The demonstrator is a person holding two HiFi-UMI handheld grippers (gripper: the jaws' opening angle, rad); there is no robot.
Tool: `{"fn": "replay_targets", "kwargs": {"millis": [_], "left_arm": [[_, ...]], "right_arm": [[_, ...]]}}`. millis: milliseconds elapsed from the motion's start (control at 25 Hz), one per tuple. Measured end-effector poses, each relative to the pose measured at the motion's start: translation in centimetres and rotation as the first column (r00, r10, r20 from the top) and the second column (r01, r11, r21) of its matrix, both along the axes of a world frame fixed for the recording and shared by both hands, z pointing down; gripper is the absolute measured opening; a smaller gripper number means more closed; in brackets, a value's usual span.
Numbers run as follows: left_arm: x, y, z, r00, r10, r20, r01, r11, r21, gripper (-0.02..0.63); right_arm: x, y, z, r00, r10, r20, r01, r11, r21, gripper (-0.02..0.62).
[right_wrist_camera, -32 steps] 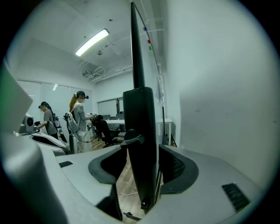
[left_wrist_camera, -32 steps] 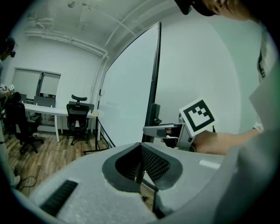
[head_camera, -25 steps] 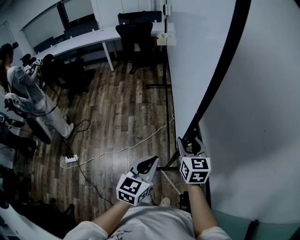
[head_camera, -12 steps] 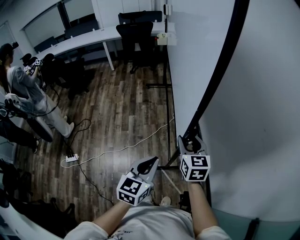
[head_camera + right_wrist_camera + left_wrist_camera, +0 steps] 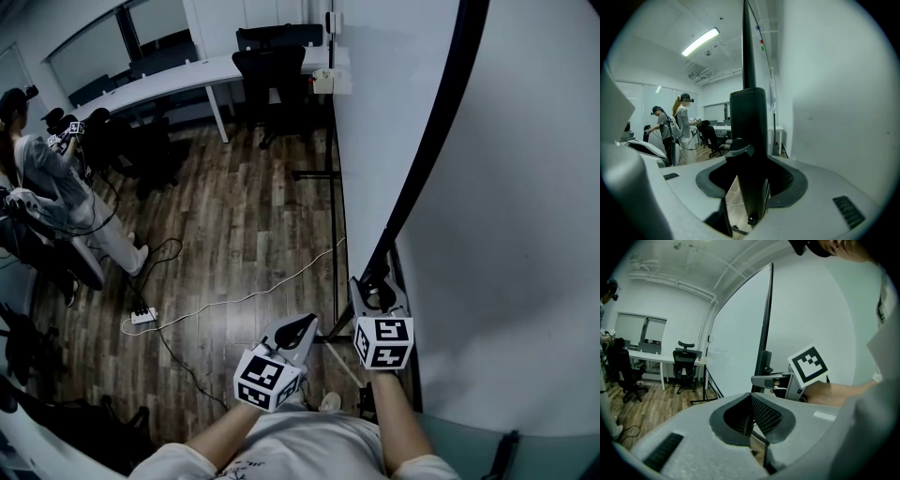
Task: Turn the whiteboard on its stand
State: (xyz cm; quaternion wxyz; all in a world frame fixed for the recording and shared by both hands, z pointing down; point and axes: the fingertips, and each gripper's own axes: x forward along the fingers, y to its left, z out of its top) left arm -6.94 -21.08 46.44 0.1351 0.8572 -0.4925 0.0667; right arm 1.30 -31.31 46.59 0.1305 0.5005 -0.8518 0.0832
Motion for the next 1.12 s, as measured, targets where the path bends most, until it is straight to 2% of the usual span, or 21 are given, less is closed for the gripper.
{"fn": "replay_targets", "kwargs": {"millis": [1120], "left_arm": [[2.5,3.4,0.3,1.000,0.020,-0.006,-0.020,1.000,0.009,0.011]], "right_arm": [[0.5,10.7,0.6,0.997,-0.076,-0.006,0.076,0.997,-0.013,0.187]]}}
